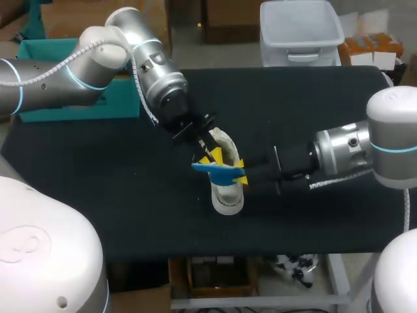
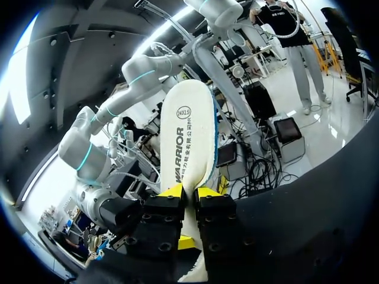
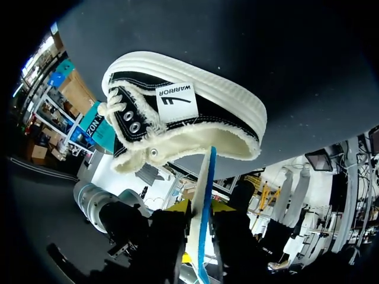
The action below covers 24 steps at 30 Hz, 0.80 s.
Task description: Open the shoe tongue, take the insole out of the shoe, put the insole back into the shoe, and pack the shoe into the shoebox
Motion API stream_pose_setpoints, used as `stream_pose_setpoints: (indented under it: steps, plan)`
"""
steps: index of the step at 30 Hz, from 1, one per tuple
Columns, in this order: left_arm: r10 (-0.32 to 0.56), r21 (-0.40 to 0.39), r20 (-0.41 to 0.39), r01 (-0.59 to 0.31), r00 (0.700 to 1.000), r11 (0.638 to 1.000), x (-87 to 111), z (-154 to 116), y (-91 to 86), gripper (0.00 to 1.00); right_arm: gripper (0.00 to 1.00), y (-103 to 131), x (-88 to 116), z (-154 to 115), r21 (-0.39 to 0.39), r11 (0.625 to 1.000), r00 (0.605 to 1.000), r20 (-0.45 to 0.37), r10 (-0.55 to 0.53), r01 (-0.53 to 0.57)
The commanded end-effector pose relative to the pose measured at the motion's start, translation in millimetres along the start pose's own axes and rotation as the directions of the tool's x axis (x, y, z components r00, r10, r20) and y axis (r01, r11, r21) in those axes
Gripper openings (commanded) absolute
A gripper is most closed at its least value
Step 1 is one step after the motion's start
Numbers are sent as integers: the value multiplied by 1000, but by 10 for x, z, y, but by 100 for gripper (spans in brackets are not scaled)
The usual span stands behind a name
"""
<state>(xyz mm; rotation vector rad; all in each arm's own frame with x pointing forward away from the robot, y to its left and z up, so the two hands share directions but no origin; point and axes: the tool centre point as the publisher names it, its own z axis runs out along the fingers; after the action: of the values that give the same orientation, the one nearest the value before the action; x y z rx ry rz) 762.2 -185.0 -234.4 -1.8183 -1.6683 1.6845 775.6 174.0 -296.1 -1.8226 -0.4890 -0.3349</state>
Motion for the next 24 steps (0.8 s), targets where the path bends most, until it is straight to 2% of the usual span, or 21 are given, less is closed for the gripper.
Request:
stream_pose_setpoints:
  steps: [1, 7, 8, 9, 10, 18, 24]
  plan:
    - [0, 4, 7, 0, 1000, 1000, 25, 0, 15, 0, 0, 26, -9, 6, -1, 1000, 1000, -14, -6, 6]
    - [-26, 21, -25, 26, 999, 999, 42, -22, 17, 0, 0, 25, -6, 7, -8, 1000, 999, -23, -24, 23]
    - [-38, 33, -42, 40, 998, 999, 45, -29, 10, 19, 0, 24, -6, 9, -8, 1000, 999, -26, -29, 29]
    - [-39, 26, -49, 40, 998, 999, 46, -37, 1, 69, 0, 24, -6, 10, -8, 999, 999, -28, -34, 34]
    - [-39, 18, -59, 40, 997, 999, 51, -45, -6, 100, 0, 23, -7, 13, -9, 999, 999, -29, -38, 38]
    - [-102, 10, -135, 104, 986, 994, 116, -320, -74, 100, 0, 64, -67, 17, -34, 994, 991, -80, -104, 102]
    - [-171, -40, -218, 166, 961, 985, 193, -651, -117, 100, 0, 68, -111, 39, -45, 991, 987, -101, -127, 123]
